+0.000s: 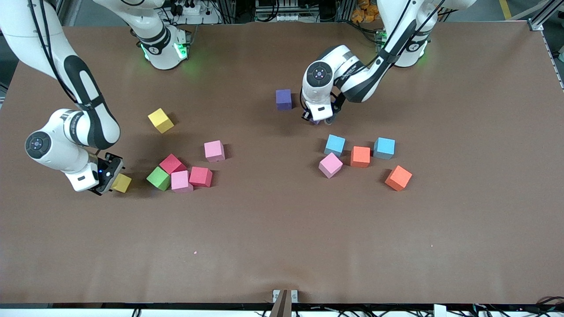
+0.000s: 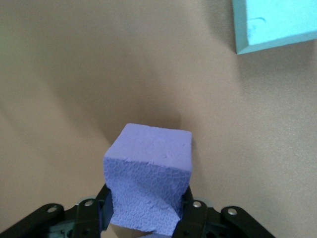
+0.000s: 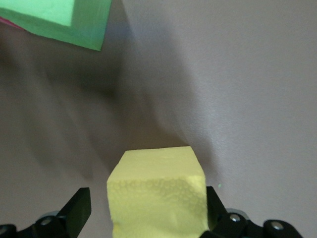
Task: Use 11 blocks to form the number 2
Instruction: 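Lift the yellow cube with the right gripper while the left gripper carries purple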
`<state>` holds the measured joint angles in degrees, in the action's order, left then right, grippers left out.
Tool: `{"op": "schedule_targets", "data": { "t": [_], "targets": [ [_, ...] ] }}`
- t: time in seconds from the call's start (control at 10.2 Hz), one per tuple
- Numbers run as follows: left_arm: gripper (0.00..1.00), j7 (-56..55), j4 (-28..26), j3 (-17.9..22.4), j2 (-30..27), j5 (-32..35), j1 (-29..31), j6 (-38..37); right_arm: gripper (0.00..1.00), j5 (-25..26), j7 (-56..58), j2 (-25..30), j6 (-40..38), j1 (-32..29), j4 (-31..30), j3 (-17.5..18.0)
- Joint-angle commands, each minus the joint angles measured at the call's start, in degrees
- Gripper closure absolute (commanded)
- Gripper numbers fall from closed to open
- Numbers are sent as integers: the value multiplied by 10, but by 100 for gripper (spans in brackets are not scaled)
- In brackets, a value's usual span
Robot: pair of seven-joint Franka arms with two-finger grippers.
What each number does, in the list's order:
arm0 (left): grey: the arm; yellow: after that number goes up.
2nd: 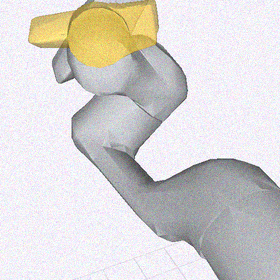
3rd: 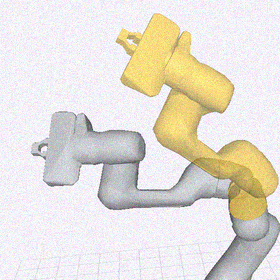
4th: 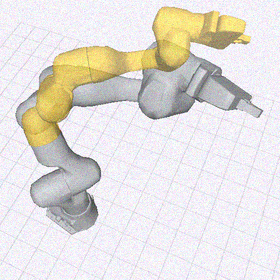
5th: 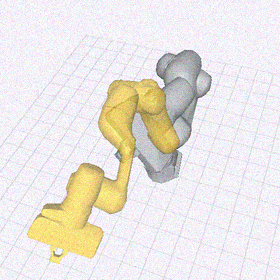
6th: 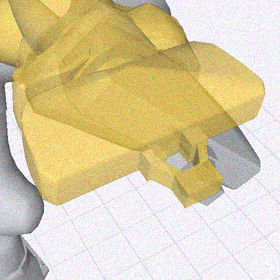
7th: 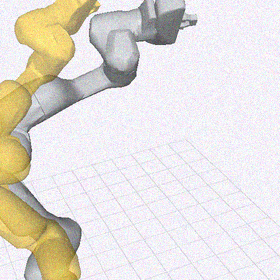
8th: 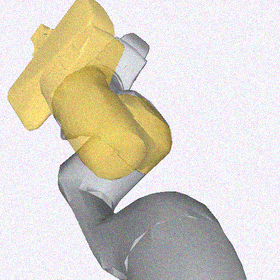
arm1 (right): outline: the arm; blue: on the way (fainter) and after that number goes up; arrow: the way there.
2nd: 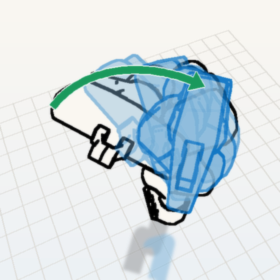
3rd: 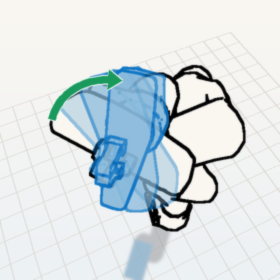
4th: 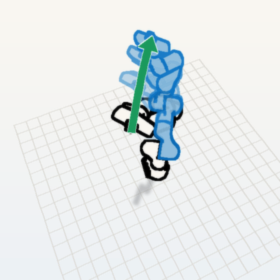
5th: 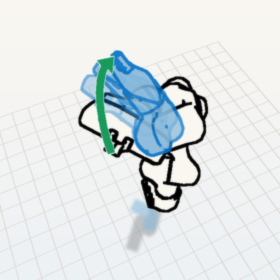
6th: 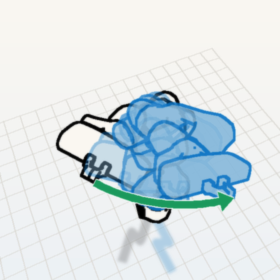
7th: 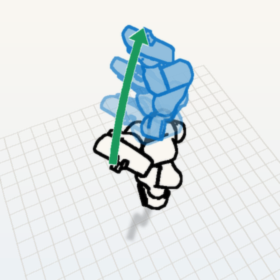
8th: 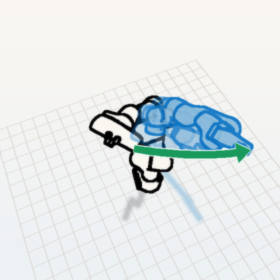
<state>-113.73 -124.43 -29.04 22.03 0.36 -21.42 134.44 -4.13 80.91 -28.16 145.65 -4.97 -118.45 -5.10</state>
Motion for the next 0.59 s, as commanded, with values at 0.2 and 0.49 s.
{"op": "schedule_targets", "data": {
  "t": [0.2, 0.49],
  "targets": [
    [66, -116, -25, -49, -18, -18, 48, 7, 46, -24, 34, -10, -1, -6, 15, 4],
    [65, -237, -56, -59, -21, -18, 44, 61, 71, -24, 50, 20, -46, -2, 34, 18]
  ]
}}
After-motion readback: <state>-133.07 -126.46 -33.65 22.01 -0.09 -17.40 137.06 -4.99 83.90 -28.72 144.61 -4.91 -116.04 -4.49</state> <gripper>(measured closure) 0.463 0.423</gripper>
